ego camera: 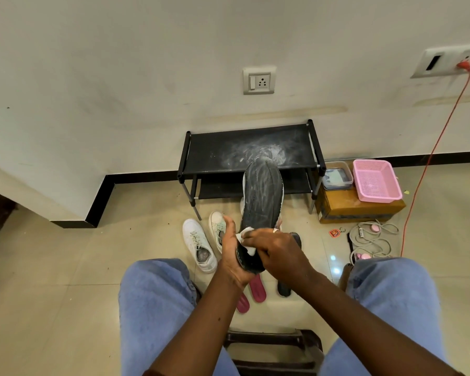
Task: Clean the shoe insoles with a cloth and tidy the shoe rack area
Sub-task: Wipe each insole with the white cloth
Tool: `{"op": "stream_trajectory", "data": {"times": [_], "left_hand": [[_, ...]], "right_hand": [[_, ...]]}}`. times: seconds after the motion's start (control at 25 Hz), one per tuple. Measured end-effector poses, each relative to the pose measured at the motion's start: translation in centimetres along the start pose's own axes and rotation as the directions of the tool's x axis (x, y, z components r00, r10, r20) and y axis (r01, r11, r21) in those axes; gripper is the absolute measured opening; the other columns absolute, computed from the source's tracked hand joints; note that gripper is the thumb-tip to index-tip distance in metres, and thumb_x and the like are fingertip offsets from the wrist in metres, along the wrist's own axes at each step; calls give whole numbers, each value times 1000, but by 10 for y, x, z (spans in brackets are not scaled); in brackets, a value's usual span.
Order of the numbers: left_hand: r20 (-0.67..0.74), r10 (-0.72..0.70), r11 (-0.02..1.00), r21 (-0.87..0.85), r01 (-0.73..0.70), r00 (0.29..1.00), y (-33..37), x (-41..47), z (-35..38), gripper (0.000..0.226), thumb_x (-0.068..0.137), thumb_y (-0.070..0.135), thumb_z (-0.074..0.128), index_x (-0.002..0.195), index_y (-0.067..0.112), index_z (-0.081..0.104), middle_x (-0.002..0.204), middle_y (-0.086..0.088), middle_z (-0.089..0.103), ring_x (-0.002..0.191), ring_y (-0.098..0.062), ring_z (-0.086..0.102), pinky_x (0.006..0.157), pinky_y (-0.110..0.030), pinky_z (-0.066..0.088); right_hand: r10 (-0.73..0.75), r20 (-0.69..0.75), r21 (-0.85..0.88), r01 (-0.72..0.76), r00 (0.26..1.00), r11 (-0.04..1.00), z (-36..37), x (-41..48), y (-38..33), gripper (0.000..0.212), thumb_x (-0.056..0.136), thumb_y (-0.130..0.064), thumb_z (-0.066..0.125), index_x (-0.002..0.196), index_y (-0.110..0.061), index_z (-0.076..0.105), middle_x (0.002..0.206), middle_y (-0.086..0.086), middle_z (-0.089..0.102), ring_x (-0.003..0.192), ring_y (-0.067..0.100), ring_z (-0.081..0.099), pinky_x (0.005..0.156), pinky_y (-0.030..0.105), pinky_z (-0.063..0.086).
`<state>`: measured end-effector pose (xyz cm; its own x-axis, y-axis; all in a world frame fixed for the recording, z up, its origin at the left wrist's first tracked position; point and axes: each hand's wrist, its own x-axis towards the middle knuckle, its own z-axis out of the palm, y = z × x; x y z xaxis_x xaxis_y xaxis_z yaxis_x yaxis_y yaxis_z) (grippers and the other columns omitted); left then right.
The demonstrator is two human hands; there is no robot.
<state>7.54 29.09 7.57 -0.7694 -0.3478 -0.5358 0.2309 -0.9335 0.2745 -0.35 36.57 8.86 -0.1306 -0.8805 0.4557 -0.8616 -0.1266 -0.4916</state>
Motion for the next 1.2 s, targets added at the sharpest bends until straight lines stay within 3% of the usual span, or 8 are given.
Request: {"op": "stream_trajectory", "data": {"times": [0.2,0.36,0.56,0.72,0.88,0.96,1.08,1.2], "left_hand": [[11,33,999,-28,-33,999,-7,0,-2,64,81,62,47,98,6,73,96,-16,70,88,-29,70,77,-37,57],[-12,62,998,12,-62,998,-11,-2,-3,62,91,59,37,109,11,72,115,-17,67,100,-30,67,82,-40,56],[-66,43,999,19,-42,997,-4,1,-10,72,83,69,40,93,5,72,89,-16,69,81,-30,70,73,-41,56],[-46,31,998,47,-29,998,-1,3,-14,72,79,68,45,94,2,71,85,-12,68,77,-25,69,73,-35,57],[-22,-1,997,79,2,1000,-8,3,-19,56,77,57,53,91,5,67,80,-10,66,76,-24,67,71,-32,56],[-21,27,998,61,-25,999,-10,4,-21,54,82,54,50,95,5,70,89,-15,68,82,-28,69,74,-36,57],[-17,74,992,102,-72,997,-10,3,-16,57,87,52,41,95,7,76,100,-17,71,88,-29,70,77,-37,58],[-20,81,991,105,-79,996,-9,5,-15,57,80,52,44,94,6,76,103,-18,70,89,-30,70,79,-40,56]], "right_hand": [[36,66,-176,-24,997,984,6,19,16,34,60,1,72,94,-4,72,96,11,72,85,23,71,71,32,56],[283,110,-180,-261,953,948,8,34,19,42,86,1,53,128,-6,53,133,10,54,119,25,54,99,33,42],[140,79,-56,-135,987,989,10,10,5,31,67,1,70,97,-6,71,97,10,72,83,25,71,73,36,56],[71,135,-31,-67,988,997,10,-15,-4,29,66,-7,64,93,-6,73,94,9,73,85,20,70,78,30,53],[101,216,-147,-70,971,987,13,-17,6,42,58,0,82,98,-5,71,99,11,72,88,24,70,74,34,56],[185,213,-219,-138,959,966,11,-3,12,44,67,1,75,109,-2,66,111,14,67,99,29,66,82,35,54],[377,206,-259,-321,903,911,10,11,22,47,92,-6,48,138,-7,39,143,9,42,131,24,41,108,30,31],[459,169,-181,-430,872,884,14,5,23,45,91,-1,50,135,-7,44,141,10,44,128,25,45,108,30,31]]}}
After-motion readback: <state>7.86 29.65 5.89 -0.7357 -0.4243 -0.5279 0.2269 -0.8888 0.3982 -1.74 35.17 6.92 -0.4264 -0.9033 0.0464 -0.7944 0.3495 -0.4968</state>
